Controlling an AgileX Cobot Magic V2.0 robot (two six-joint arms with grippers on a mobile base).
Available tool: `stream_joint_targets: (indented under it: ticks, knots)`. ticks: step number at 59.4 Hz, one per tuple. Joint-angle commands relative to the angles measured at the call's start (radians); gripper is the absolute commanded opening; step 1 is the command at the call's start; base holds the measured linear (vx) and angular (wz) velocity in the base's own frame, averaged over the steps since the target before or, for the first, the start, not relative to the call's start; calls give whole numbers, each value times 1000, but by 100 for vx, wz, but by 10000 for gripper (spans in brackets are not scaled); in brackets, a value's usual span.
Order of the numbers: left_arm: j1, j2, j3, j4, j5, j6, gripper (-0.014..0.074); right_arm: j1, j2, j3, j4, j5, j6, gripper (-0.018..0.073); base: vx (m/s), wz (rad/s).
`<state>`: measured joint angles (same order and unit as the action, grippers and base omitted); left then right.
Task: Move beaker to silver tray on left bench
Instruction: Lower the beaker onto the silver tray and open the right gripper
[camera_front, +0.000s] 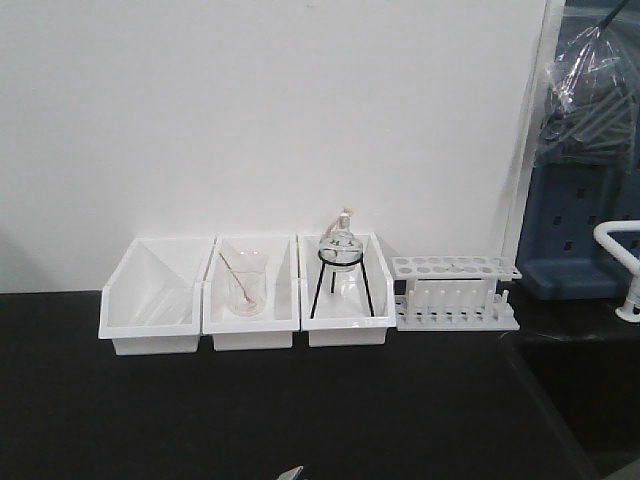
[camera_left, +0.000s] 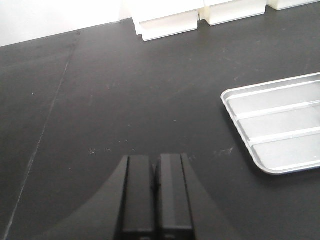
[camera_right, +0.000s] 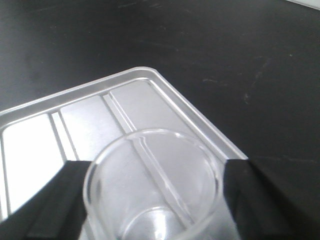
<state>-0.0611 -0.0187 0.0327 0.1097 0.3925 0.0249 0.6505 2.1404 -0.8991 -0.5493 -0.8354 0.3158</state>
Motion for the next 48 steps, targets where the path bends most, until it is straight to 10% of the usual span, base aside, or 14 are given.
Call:
stream_joint_targets:
  ticks: [1,23,40,48]
  knots:
    - [-4,-8,20,-3,-83,-2,1,-4,-64,-21,34,-58,0,681,0,0]
    - [-4,-8,20,-3,-83,-2,1,-4,-361,-21,33,287,113,586,0,0]
    - [-4,-8,20,-3,-83,-2,1,-4,-731,-18,35,807,217,-17,0,0]
    - [-4,-8,20,-3,-83,-2,1,-4,-888,-18,41,1001,217,-15,0,0]
